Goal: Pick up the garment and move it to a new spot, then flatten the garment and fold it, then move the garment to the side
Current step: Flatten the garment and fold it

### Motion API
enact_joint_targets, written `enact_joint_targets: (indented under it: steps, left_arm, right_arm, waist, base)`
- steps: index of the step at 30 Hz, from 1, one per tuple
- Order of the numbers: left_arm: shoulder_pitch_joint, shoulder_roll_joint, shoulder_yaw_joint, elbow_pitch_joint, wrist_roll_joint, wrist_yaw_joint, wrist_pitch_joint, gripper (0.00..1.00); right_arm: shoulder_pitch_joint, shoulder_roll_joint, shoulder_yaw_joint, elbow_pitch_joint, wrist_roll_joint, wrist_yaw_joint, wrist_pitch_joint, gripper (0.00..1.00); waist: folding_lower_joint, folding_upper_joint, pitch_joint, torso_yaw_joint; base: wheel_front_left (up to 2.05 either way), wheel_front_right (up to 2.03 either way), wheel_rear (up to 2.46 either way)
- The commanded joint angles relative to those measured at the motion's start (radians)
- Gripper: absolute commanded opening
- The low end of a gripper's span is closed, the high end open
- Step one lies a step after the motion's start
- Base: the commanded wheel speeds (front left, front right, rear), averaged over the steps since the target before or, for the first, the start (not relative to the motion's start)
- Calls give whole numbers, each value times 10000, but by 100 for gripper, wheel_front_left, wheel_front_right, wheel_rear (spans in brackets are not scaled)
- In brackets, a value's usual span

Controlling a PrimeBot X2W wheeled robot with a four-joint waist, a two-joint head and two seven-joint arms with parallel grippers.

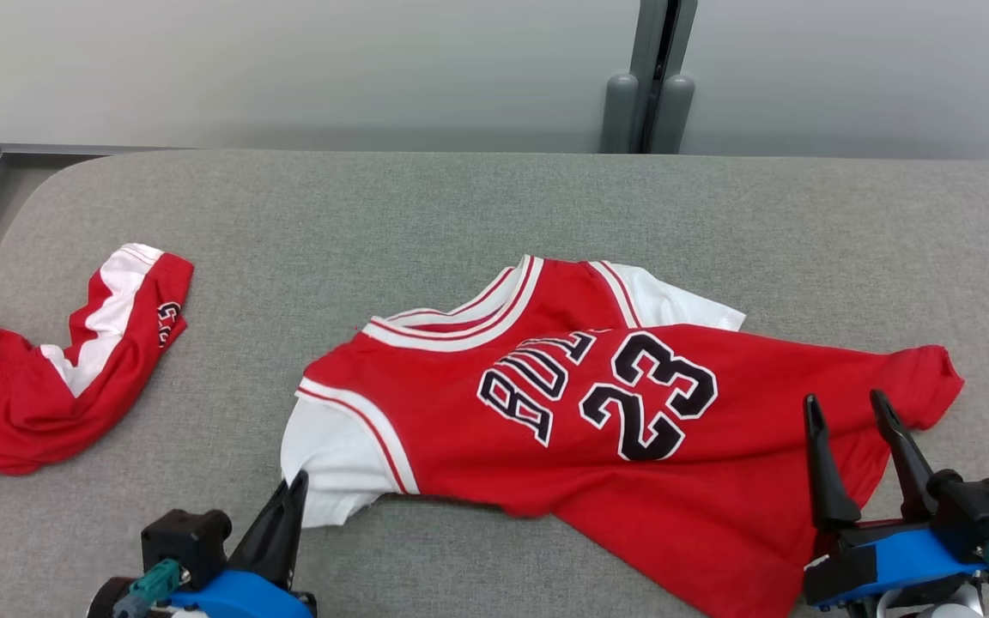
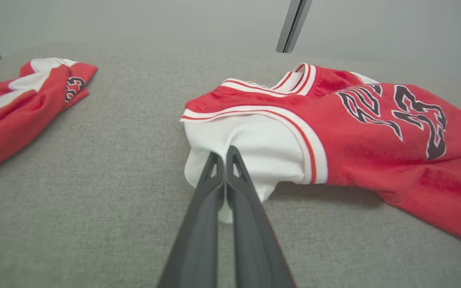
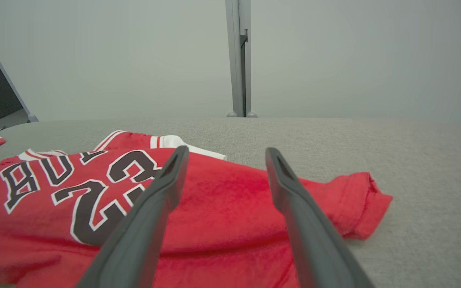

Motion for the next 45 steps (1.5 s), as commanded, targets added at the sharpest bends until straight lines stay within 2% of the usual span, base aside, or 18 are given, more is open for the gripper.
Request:
enact_joint_targets:
  steps: [1,2,3,4,5,8,11,15,20,26,31,38,39,40,41,42,45]
  left_arm:
    - [176,85,30,-120,-5,120,113,0]
    - [347,72,37,-167,-71,200,227,0]
    - [486,8,31,-129,-171,241,292,4]
    - [566,-29,-5,-26,-208,235,355,47]
    - [620,-65,-50,80,-255,212,353,100]
    - [533,-167,43,445,-178,365,-8,100]
    - [180,-286,204,526,20,575,-824,100]
    - [-254,-452,446,192,204,748,-1814,100]
    - [-456,-666,263,121,351,771,-2270,100]
    - [-410,-930,-32,239,527,868,-2508,100]
    - [-609,-1103,-196,437,566,782,-2640,100]
    - [-773,-1145,-236,629,597,805,-2754,100]
    - [-772,-1146,-238,648,601,803,-2778,100]
    - [-779,-1155,-249,663,605,795,-2803,100]
    - [-790,-1163,-258,678,607,793,-2819,100]
    - [-810,-1169,-260,686,615,801,-2844,100]
    - [-896,-1176,-262,626,640,807,-2888,100]
  right_arm:
    - [-9,-36,4,-3,-2,1,1,100]
    - [-23,-36,34,11,2,1,1,100]
    - [-37,-35,58,19,3,1,1,100]
    - [-46,-35,81,30,-7,1,1,100]
    - [-56,-35,95,42,-30,1,2,100]
    - [-79,-35,85,66,-97,1,1,100]
    - [-87,-35,-33,70,-210,1,1,100]
    - [-136,-36,-649,300,-425,1,1,100]
    - [-503,-32,-1488,1454,-1026,2,96,100]
    - [-1777,-32,-2317,2904,-2117,1,1510,100]
    - [-2790,-43,-2869,4079,-2375,1,2685,100]
    - [-3639,-30,-2762,5650,-1573,4,4005,100]
    - [-3713,-48,-2672,5784,-1450,12,4120,81]
    - [-3783,-105,-2539,5866,-1403,15,4193,45]
    - [-3854,-194,-2393,5922,-1346,15,4205,27]
    - [-3967,-281,-2257,5908,-1306,15,4105,0]
    - [-4368,-752,-1936,5685,-1358,1,3773,0]
  waist:
    - [1,0,-1,1]
    - [1,0,2,-6]
    - [1,0,6,-19]
    - [1,0,12,-45]
    - [1,0,18,-79]
    - [1,0,19,-195]
    - [1,0,-5,-336]
    - [1,0,-113,-432]
    - [1,0,-192,-428]
    - [1,0,-17,-308]
    - [1,0,220,-51]
    - [1,0,461,252]
    - [1,0,480,271]
    - [1,0,496,293]
    - [1,0,517,311]
    - [1,0,539,326]
    - [1,0,620,370]
  base:
    - [0,0,0]
    - [0,0,0]
    - [0,0,0]
    - [0,0,0]
    - [0,0,0]
    - [0,0,0]
    - [0,0,0]
    - [0,0,0]
    - [0,0,0]
    - [0,0,0]
    - [0,0,0]
    - [0,0,0]
    - [0,0,0]
    - [0,0,0]
    - [0,0,0]
    - [0,0,0]
    - [0,0,0]
